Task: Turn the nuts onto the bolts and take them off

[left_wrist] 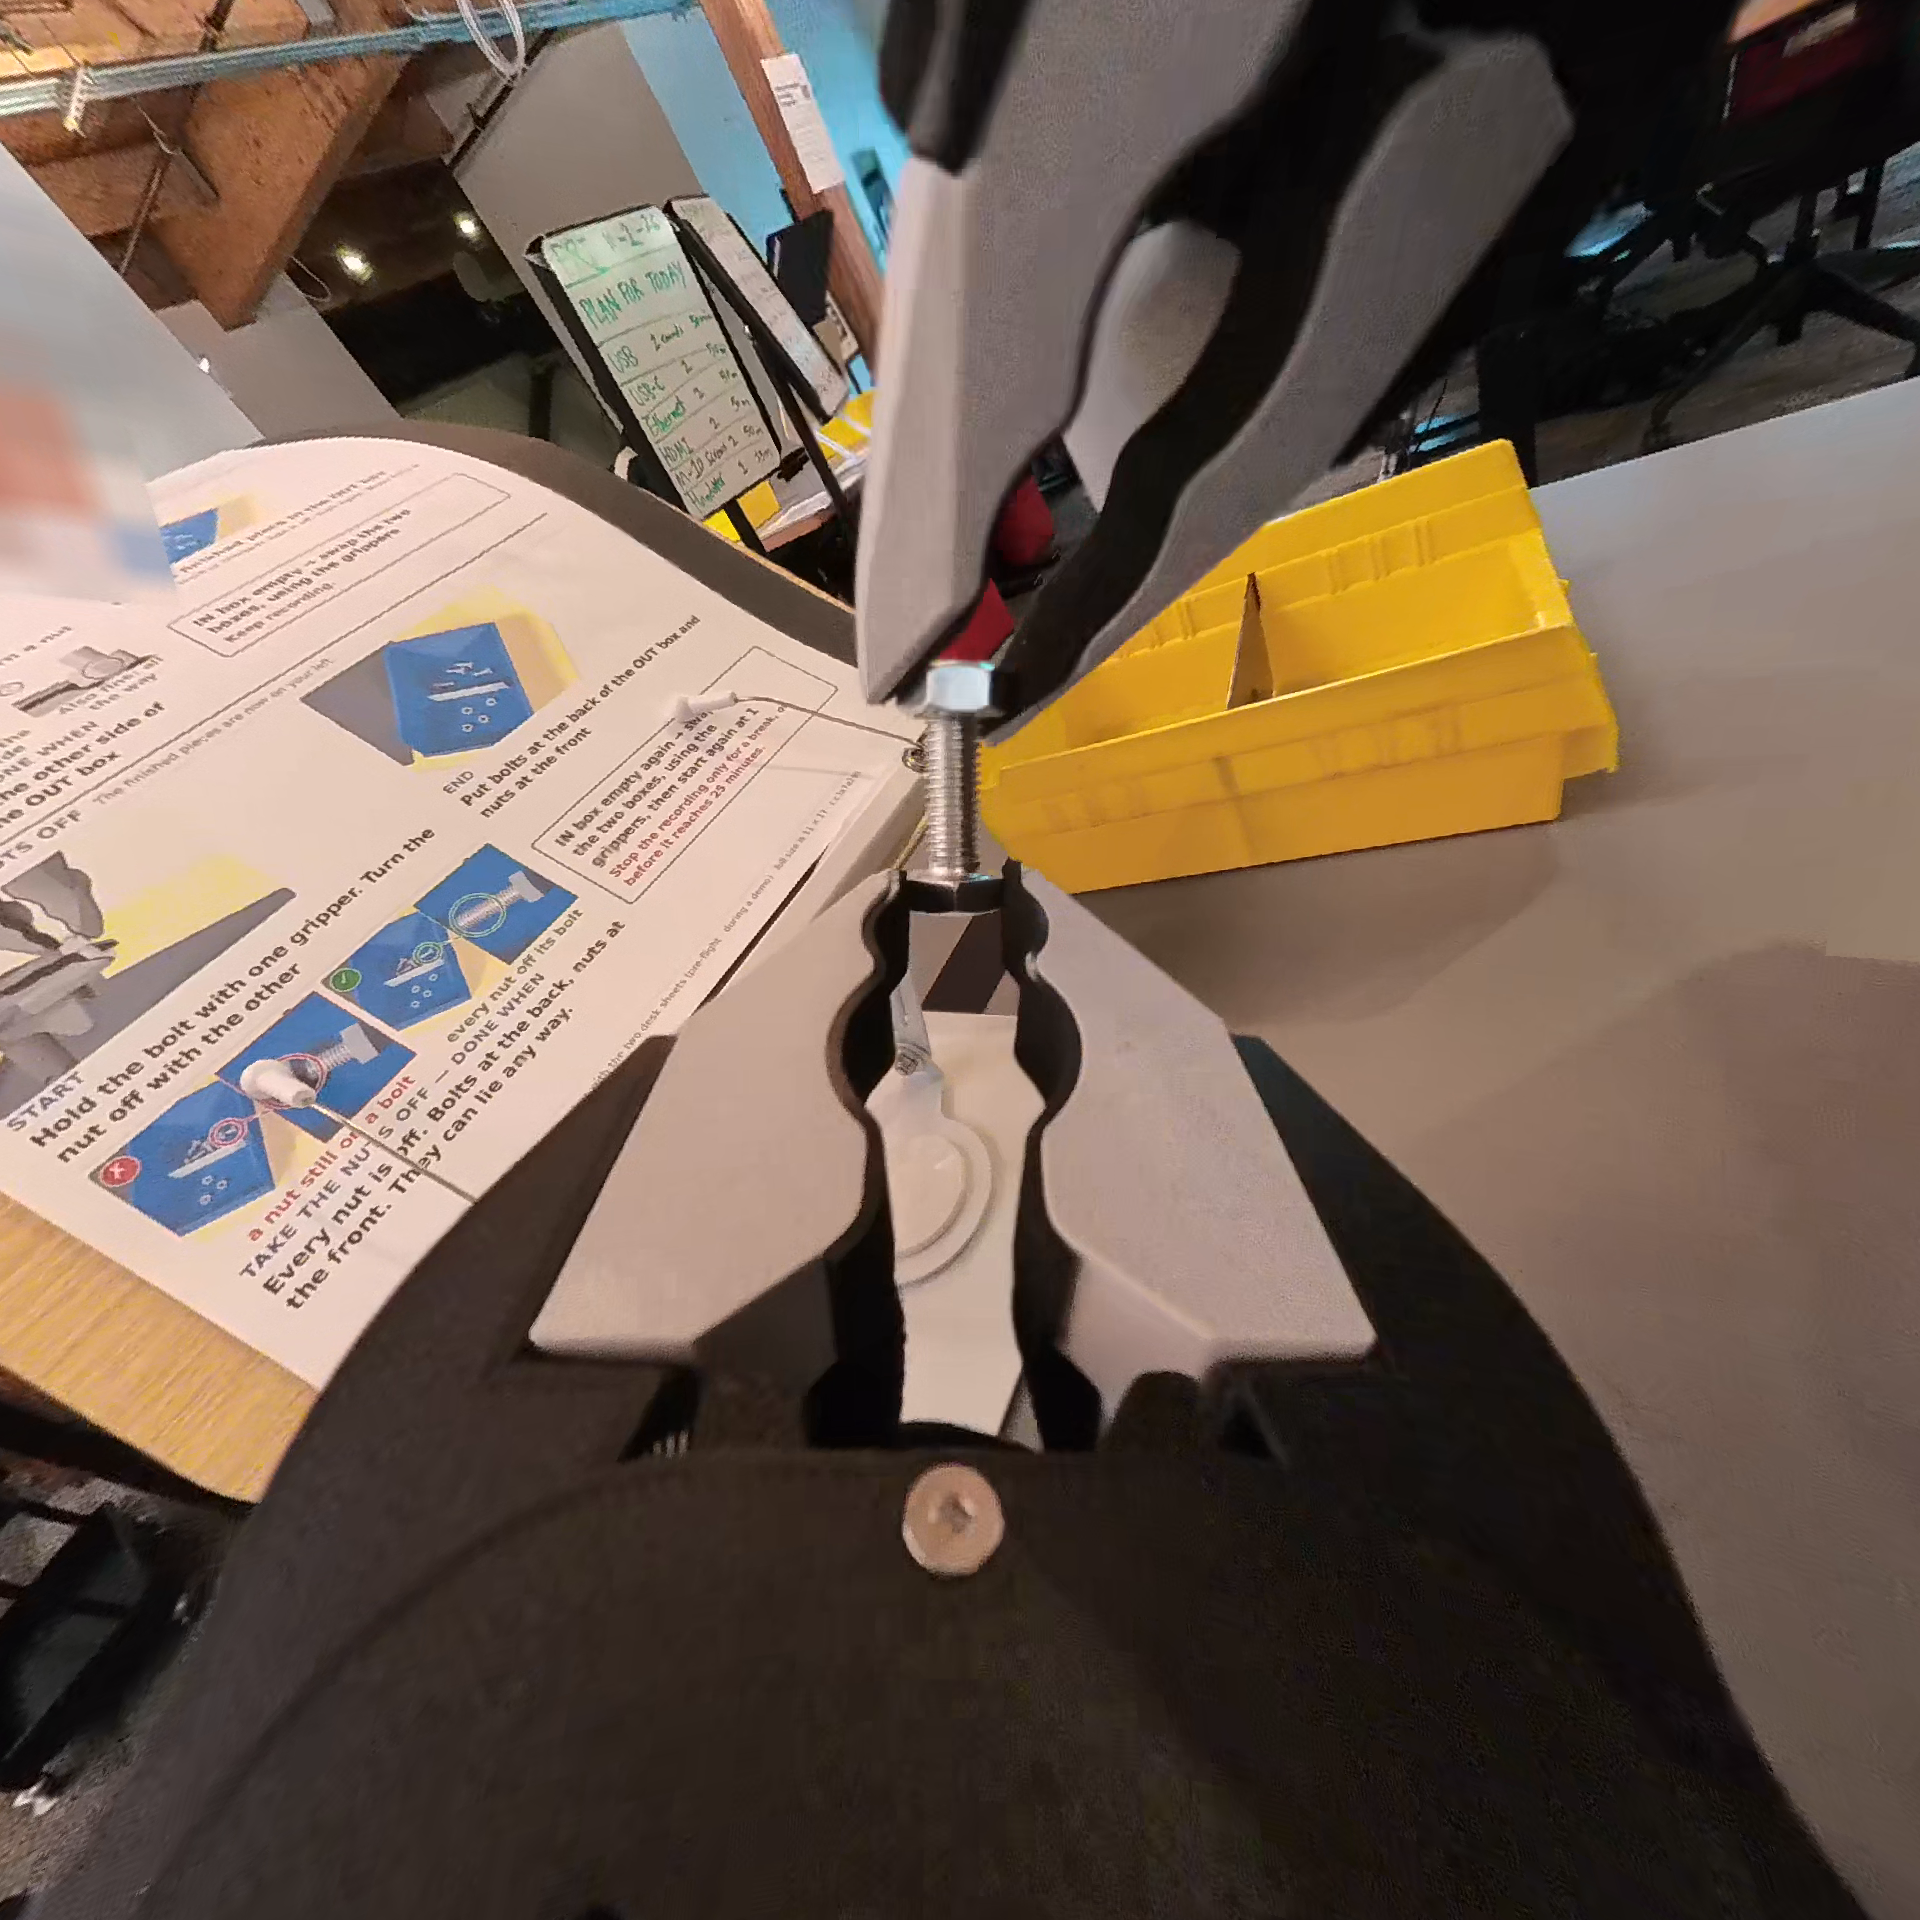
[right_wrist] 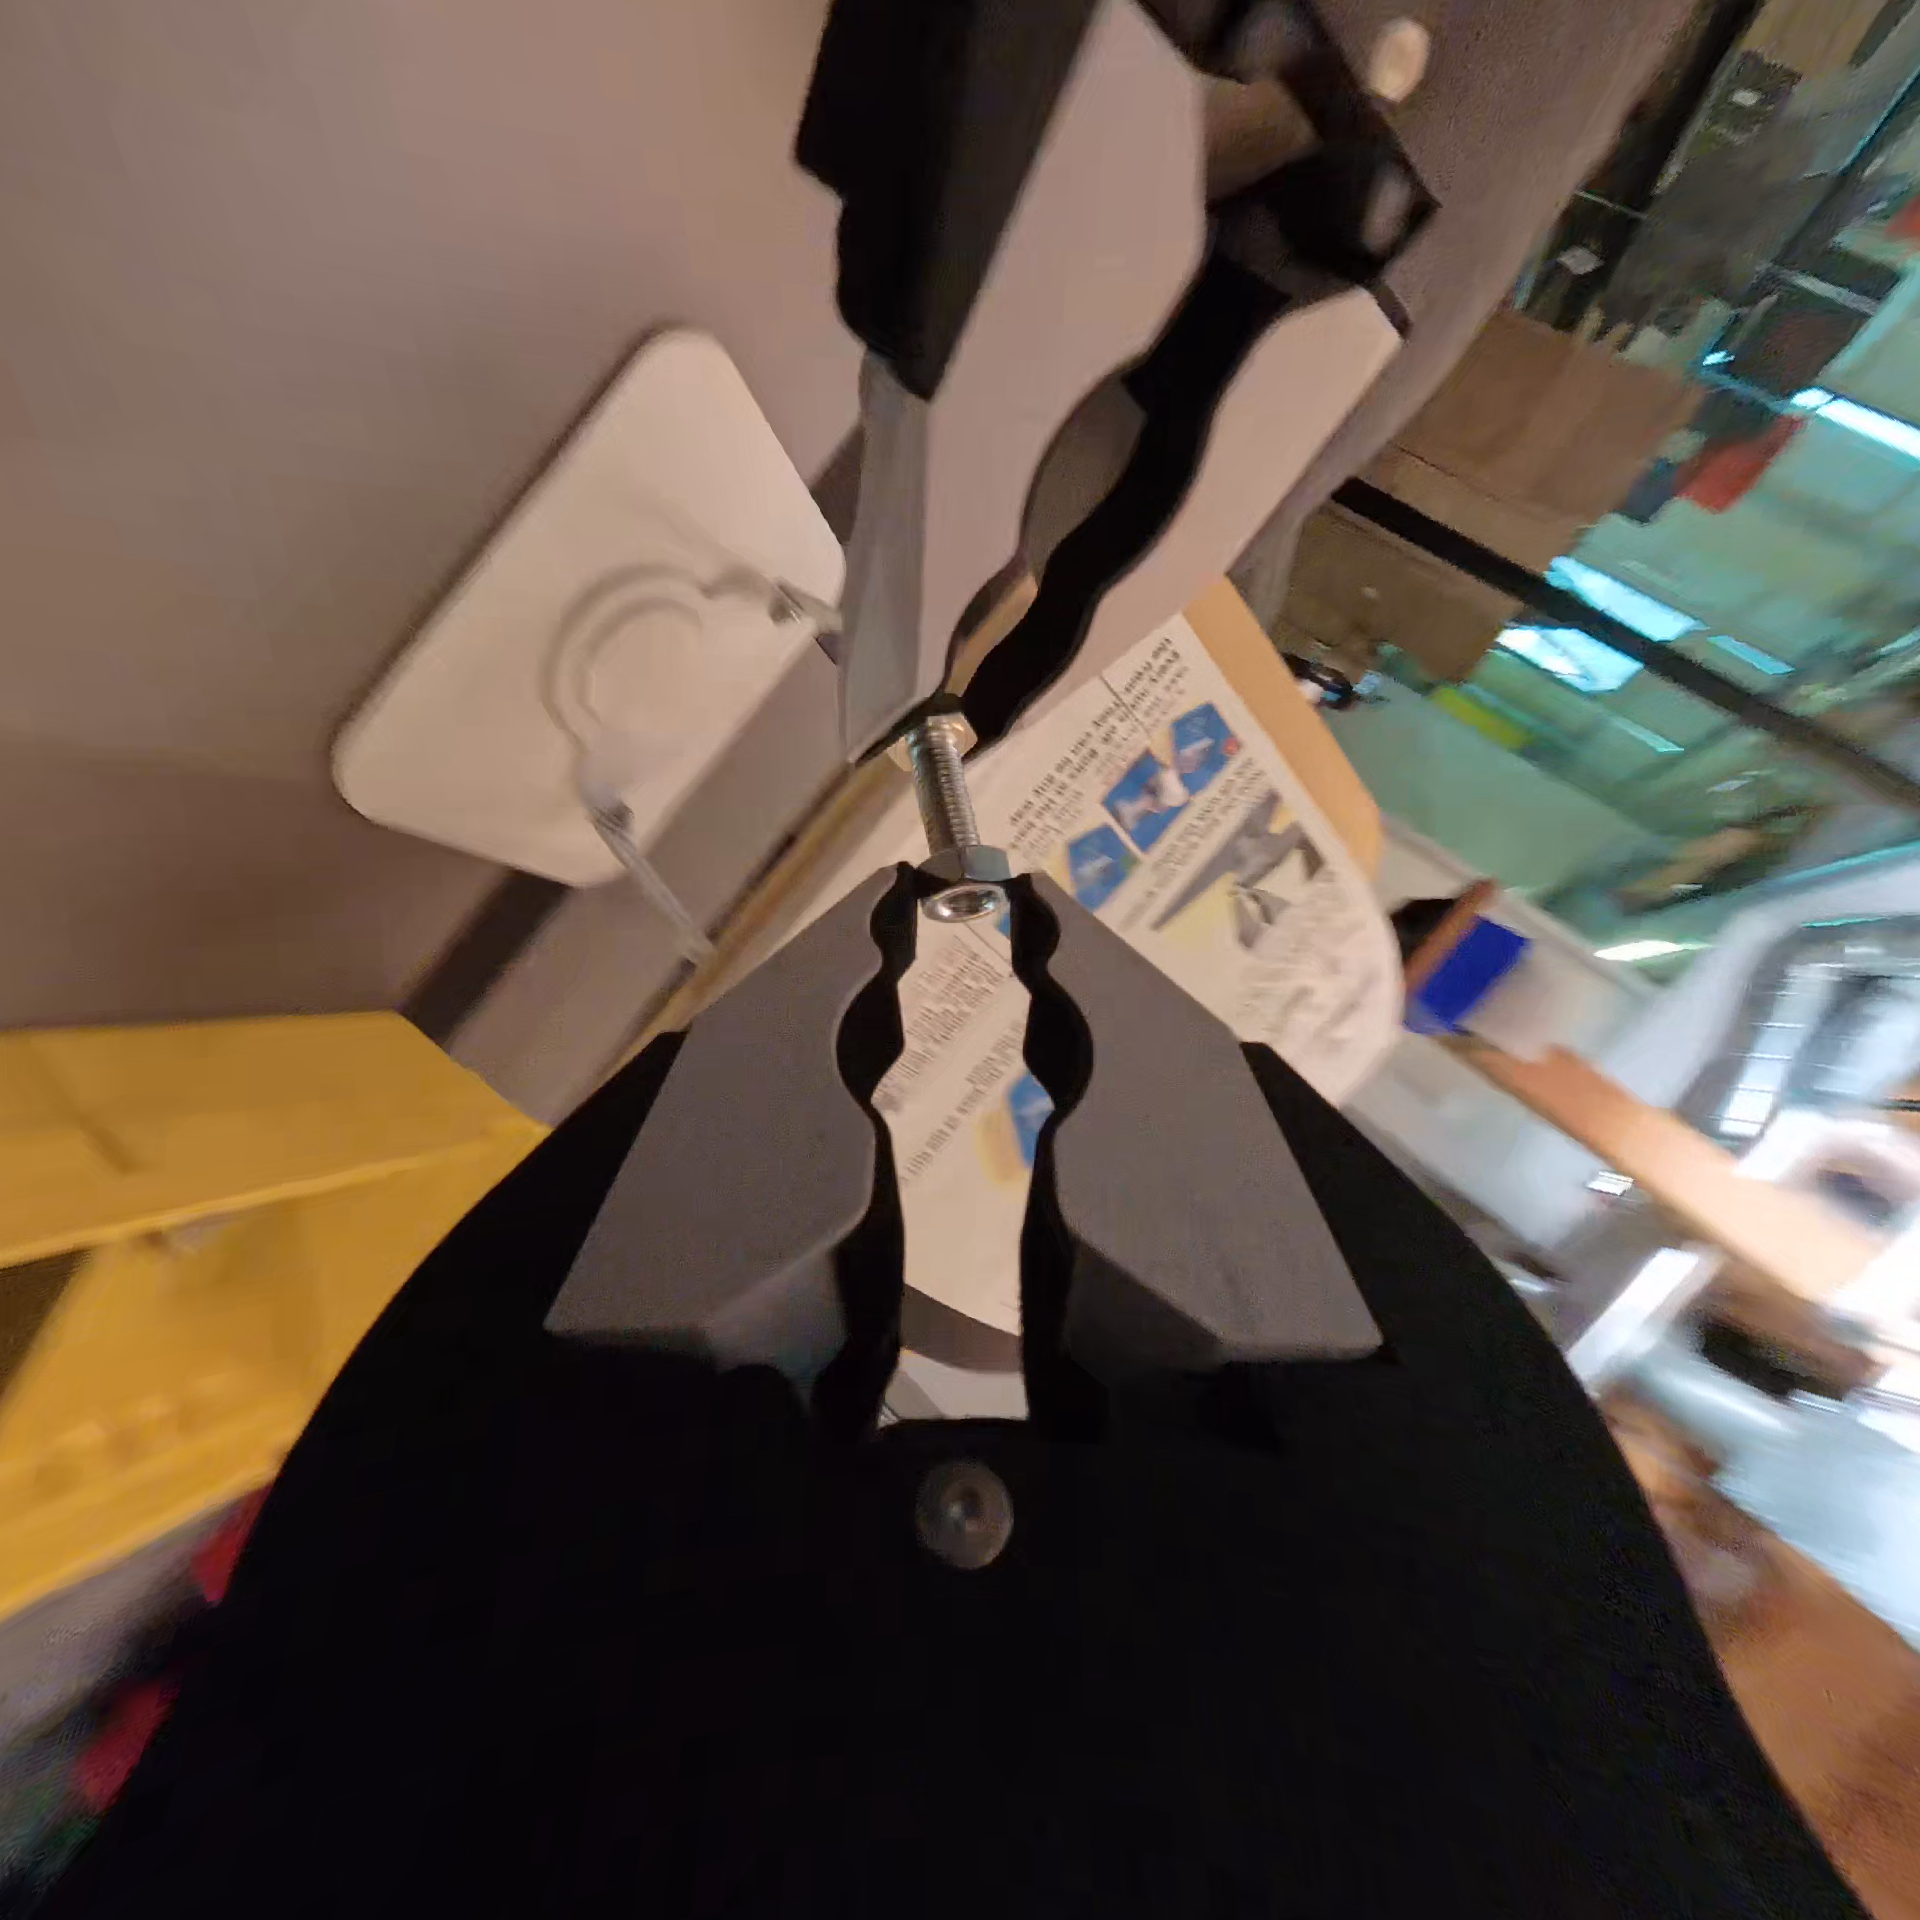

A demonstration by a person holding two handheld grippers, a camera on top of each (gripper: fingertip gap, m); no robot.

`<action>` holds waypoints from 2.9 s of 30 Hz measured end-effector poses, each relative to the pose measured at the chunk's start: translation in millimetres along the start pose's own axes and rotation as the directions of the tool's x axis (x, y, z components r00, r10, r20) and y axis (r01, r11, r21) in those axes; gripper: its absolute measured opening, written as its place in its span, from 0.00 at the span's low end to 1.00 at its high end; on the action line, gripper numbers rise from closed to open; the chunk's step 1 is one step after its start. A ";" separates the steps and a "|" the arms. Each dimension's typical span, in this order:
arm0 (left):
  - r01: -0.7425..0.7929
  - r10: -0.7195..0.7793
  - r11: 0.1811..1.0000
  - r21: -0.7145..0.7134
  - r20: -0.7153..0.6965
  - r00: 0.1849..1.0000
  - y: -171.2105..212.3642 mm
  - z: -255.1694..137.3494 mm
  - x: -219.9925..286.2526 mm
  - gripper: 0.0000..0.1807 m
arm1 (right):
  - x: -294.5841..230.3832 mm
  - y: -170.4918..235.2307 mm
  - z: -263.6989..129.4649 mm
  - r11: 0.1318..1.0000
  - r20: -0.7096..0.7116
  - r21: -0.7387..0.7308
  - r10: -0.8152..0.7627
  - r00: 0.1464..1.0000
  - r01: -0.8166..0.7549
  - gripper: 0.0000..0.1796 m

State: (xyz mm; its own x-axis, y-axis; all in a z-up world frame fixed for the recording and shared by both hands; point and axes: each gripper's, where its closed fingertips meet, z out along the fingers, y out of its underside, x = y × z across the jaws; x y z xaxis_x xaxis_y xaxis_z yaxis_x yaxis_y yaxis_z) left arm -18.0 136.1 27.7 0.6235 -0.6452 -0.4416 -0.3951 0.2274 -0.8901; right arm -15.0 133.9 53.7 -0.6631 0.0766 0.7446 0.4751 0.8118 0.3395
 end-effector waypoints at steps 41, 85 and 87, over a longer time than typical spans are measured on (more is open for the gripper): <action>0.001 -0.001 1.000 -0.016 -0.001 1.000 4.6 3.9 1.7 0.09 | -3.4 4.1 4.9 0.998 -0.061 -0.058 -0.043 0.997 0.039 0.09; -0.017 0.017 1.000 -0.014 -0.008 1.000 3.2 9.3 9.5 0.09 | -11.8 -7.4 -3.4 0.554 0.383 0.264 0.691 0.613 -0.789 0.09; -0.022 0.022 1.000 -0.021 -0.012 1.000 4.5 9.9 10.6 0.09 | -15.5 -5.4 -1.7 0.726 0.274 0.249 0.582 0.766 -0.641 0.09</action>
State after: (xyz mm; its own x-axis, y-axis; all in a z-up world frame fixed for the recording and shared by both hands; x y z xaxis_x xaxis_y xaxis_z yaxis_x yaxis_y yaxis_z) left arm -6.5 137.5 17.9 0.6068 -0.6485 -0.4596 -0.4231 0.2259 -0.8775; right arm -6.2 127.4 41.3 -0.3901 0.6898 0.6099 0.6257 0.6846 -0.3740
